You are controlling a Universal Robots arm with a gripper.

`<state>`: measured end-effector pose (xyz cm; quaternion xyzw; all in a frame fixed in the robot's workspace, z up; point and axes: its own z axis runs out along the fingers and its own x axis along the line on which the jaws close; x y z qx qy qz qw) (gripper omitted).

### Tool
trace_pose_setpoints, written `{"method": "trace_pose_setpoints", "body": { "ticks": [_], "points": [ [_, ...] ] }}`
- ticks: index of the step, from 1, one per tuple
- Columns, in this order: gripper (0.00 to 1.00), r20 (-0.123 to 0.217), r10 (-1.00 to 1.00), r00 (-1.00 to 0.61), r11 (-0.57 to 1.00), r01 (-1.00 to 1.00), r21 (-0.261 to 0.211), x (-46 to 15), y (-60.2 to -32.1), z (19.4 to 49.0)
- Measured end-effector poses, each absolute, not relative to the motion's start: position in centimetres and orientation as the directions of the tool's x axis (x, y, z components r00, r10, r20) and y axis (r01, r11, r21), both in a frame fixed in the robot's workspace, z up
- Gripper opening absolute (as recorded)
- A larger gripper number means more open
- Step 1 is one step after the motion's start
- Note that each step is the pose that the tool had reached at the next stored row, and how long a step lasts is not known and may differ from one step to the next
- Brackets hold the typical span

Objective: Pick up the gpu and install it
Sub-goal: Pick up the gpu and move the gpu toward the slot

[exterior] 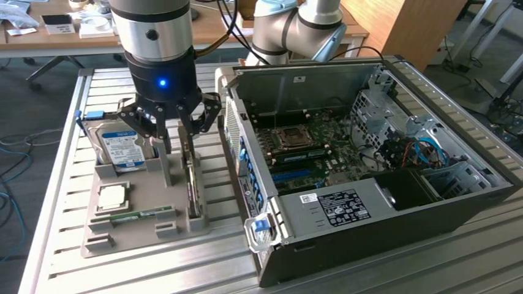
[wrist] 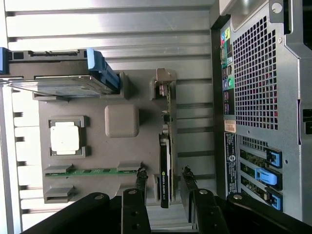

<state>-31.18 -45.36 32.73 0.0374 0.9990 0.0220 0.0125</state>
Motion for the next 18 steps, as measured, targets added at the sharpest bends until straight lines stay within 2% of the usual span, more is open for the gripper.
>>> {"method": "trace_pose_setpoints", "body": {
  "ticks": [18],
  "points": [
    [0.42, -0.023, 0.075, -0.997, 0.996, 0.074, 0.045, -31.2, -45.4, 31.6]
  ]
}}
